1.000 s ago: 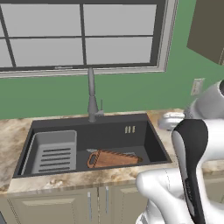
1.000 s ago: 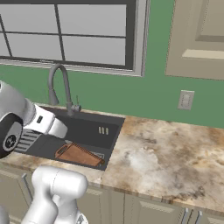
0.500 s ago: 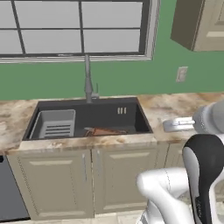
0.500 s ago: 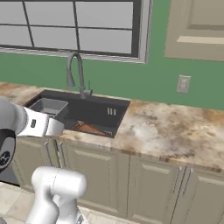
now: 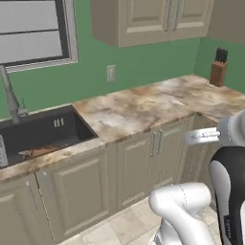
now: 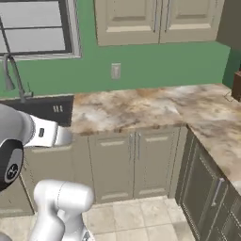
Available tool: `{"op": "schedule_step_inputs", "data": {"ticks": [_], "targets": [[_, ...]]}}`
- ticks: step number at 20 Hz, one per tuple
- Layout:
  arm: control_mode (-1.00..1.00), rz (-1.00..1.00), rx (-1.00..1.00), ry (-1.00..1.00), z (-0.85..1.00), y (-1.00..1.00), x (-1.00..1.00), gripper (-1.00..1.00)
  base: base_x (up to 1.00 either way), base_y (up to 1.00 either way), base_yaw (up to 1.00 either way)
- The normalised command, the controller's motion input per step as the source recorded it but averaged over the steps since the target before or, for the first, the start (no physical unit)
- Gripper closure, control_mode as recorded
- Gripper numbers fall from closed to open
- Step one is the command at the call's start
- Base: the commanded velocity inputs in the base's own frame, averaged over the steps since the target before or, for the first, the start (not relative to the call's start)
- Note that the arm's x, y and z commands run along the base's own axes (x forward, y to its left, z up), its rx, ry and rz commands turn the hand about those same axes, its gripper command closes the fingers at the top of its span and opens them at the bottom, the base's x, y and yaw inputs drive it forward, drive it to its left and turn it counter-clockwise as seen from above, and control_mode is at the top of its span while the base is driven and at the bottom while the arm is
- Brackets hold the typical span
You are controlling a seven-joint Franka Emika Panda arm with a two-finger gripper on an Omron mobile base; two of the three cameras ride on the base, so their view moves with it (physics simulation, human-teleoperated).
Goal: Move the cutting board and knife to the sink. Then move spray from the cabinet to the counter.
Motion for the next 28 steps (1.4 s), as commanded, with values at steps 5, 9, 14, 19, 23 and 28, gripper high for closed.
{"op": "schedule_step_inputs", "data": {"ticks": [5,9,14,19,23,28], "targets": [[1.00,0.00,0.00,0.00,0.00,0.00,0.00,-1.00,0.00,0.00,-1.00],[1.00,0.00,0.00,0.00,0.00,0.00,0.00,-1.00,0.00,0.00,-1.00],[1.00,0.00,0.00,0.00,0.00,0.00,0.00,-1.00,0.00,0.00,-1.00],[1.00,0.00,0.00,0.00,0.00,0.00,0.00,-1.00,0.00,0.00,-1.00],[1.00,0.00,0.00,0.00,0.00,0.00,0.00,-1.00,0.00,0.00,-1.00],[1.00,0.00,0.00,0.00,0.00,0.00,0.00,-1.00,0.00,0.00,-0.99]]}}
